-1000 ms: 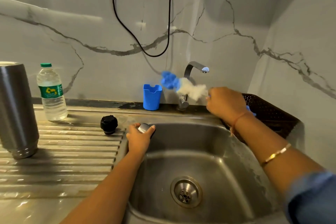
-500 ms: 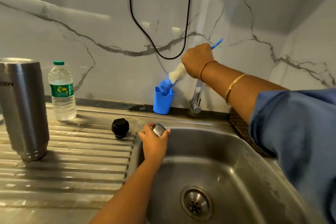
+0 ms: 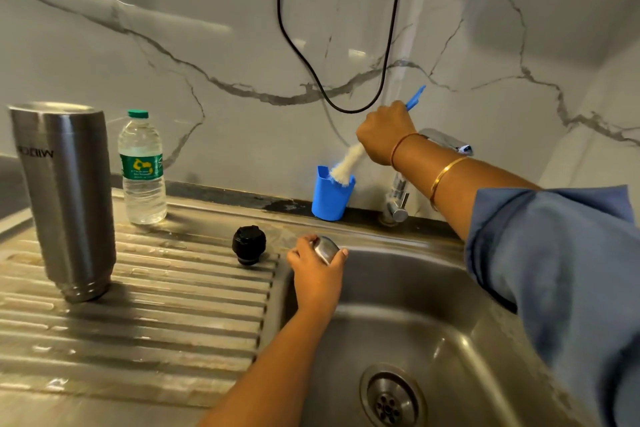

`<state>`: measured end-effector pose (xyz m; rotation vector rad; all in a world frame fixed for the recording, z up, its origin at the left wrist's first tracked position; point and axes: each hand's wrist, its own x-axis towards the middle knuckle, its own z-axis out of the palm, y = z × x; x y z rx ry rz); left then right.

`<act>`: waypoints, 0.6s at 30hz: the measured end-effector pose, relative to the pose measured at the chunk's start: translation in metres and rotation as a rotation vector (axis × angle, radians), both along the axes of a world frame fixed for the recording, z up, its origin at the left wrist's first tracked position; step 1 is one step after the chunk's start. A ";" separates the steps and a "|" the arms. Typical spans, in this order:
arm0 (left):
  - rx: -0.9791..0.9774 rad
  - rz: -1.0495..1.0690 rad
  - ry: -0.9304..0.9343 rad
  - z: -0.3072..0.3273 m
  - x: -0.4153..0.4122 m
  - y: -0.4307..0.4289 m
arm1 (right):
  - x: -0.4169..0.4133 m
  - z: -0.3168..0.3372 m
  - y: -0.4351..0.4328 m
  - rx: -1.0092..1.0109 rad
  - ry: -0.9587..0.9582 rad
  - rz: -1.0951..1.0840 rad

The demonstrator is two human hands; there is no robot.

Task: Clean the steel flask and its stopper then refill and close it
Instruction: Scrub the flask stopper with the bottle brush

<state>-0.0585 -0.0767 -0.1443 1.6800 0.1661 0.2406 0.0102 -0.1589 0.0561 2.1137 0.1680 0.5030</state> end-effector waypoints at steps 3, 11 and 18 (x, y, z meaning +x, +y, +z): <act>-0.003 0.005 0.008 0.000 0.001 0.000 | -0.008 0.015 -0.005 0.093 -0.045 -0.015; 0.007 0.021 0.018 0.000 0.001 0.000 | -0.041 0.050 -0.024 0.152 -0.172 0.016; -0.024 0.060 0.009 0.003 -0.004 0.002 | -0.062 0.047 -0.037 0.189 -0.218 0.054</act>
